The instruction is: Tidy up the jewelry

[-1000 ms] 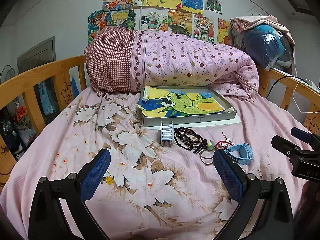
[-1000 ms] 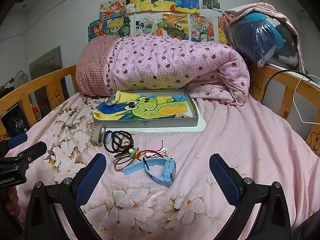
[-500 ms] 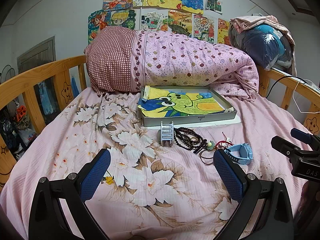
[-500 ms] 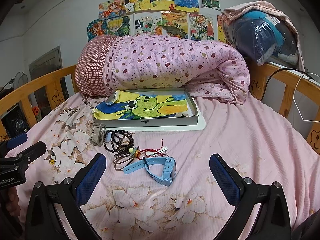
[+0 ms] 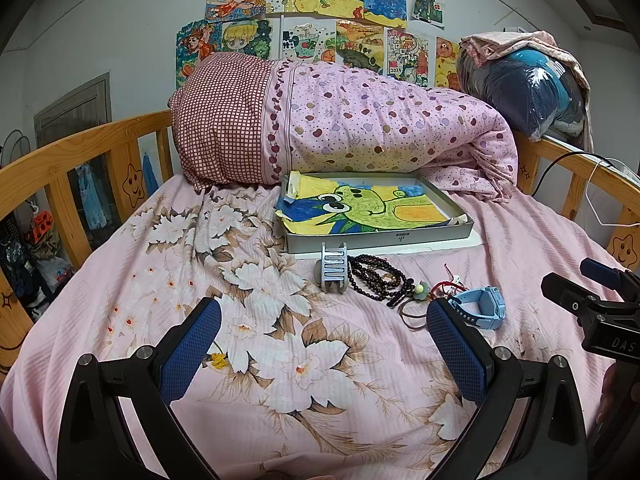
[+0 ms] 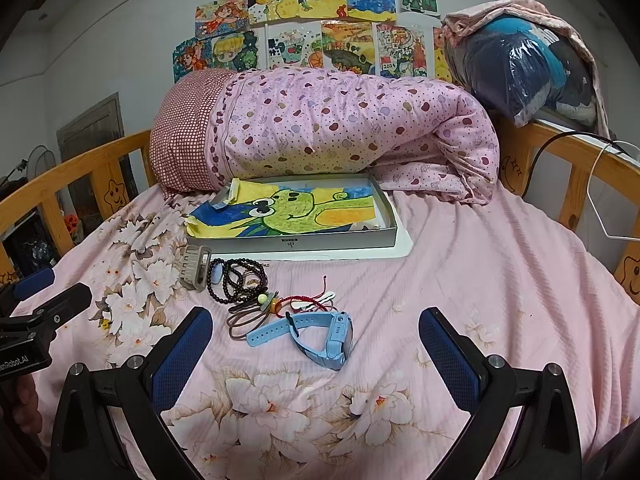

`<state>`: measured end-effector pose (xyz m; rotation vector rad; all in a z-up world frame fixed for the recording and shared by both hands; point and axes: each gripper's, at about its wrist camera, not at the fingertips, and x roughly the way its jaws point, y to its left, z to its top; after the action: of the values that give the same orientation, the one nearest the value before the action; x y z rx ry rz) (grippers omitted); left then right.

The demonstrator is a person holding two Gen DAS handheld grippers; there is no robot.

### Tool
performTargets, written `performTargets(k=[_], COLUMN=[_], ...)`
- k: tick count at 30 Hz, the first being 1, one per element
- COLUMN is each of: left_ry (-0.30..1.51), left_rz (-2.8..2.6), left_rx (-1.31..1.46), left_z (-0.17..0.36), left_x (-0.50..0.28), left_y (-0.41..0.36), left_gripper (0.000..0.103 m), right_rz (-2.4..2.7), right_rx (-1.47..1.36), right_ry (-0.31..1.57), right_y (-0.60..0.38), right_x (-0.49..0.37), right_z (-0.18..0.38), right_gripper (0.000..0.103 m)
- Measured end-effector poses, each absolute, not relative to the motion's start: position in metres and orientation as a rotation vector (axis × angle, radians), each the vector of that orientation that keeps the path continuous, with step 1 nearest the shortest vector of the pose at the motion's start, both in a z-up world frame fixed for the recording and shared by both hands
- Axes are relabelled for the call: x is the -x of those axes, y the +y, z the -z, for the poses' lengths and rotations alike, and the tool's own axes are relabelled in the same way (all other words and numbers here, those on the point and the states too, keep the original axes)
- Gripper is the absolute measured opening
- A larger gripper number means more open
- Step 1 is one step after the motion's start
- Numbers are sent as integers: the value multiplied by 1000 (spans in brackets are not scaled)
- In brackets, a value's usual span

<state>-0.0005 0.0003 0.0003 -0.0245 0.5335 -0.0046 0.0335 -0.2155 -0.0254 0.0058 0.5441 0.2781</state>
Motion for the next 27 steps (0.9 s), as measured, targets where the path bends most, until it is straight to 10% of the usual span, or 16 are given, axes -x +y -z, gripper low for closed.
performTargets(k=[27], left_ry=[533], left_rz=[4], left_rx=[24], left_z=[0], left_x=[1], left_y=[0], left_gripper=[101], right_rz=[-280], right_rx=[-13], right_ry=[552], right_y=[-216], right_x=[-35], right_z=[28], right_gripper=[103])
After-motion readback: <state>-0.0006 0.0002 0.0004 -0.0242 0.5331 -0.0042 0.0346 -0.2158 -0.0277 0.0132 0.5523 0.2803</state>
